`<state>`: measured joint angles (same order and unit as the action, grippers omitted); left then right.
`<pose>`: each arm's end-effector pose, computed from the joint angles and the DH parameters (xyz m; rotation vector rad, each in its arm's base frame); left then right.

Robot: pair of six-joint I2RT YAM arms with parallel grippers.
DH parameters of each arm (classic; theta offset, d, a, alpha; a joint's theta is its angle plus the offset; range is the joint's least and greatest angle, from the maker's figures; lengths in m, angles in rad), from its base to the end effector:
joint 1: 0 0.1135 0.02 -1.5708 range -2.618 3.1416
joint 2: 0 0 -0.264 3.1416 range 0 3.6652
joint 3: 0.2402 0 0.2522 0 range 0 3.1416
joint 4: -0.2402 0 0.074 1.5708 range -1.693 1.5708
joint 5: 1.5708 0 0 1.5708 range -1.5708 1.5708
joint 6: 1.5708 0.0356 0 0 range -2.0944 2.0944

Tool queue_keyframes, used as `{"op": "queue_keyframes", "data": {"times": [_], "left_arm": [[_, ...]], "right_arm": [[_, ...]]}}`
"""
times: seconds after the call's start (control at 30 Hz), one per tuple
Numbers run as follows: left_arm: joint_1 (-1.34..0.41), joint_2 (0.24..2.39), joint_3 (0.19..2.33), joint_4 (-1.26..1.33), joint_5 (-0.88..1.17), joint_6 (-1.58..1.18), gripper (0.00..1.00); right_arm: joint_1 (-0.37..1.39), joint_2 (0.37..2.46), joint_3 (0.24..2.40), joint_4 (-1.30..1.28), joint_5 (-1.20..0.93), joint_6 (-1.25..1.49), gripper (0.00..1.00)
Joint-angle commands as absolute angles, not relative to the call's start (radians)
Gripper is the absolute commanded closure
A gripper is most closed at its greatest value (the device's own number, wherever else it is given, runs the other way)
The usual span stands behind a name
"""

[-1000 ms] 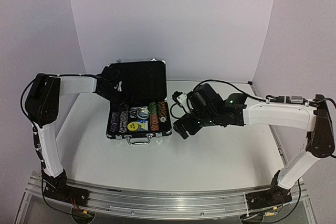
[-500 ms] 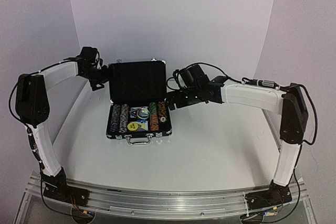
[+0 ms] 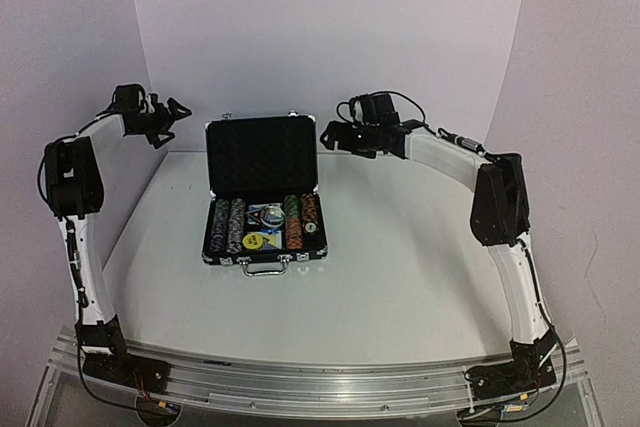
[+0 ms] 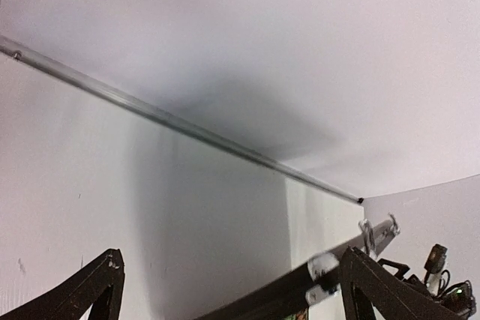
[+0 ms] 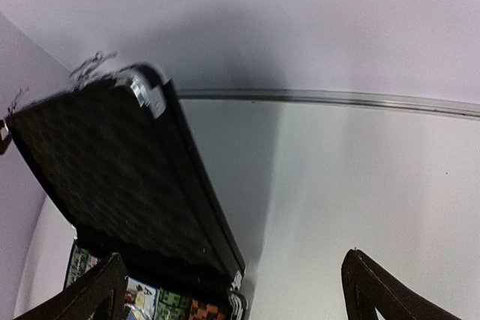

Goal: Pack up texas hold em set

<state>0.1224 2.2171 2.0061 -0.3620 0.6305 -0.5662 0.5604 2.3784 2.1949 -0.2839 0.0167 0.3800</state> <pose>0.5161 0.0423 0.2759 -0.3623 2.1307 -0.9322 0.4750 0.2974 0.2609 -0.1773 2.0789 0.5662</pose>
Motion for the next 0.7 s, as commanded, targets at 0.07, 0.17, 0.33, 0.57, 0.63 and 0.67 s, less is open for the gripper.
{"op": "queue_keyframes", "data": {"times": [0.07,0.17,0.33,0.57,0.63,0.67], "left_arm": [[0.107,2.458,2.269,-0.292,0.869,-0.714,0.00],[0.082,2.534,2.302,-0.252,0.929,-0.755,0.00],[0.017,2.593,2.340,-0.223,1.019,-0.777,0.00],[0.003,2.475,2.127,-0.151,1.111,-0.720,0.03],[-0.024,2.432,2.066,-0.172,1.124,-0.655,0.04],[-0.030,2.414,2.029,-0.189,1.127,-0.625,0.04]], "right_arm": [[0.486,2.569,2.388,-0.087,-0.218,0.603,0.05],[0.483,2.648,2.469,-0.014,-0.281,0.615,0.04],[0.483,2.688,2.494,0.116,-0.367,0.646,0.03],[0.484,2.520,2.240,0.181,-0.459,0.638,0.08],[0.485,2.388,2.083,0.220,-0.464,0.609,0.08],[0.486,2.331,1.977,0.239,-0.458,0.601,0.08]]}}
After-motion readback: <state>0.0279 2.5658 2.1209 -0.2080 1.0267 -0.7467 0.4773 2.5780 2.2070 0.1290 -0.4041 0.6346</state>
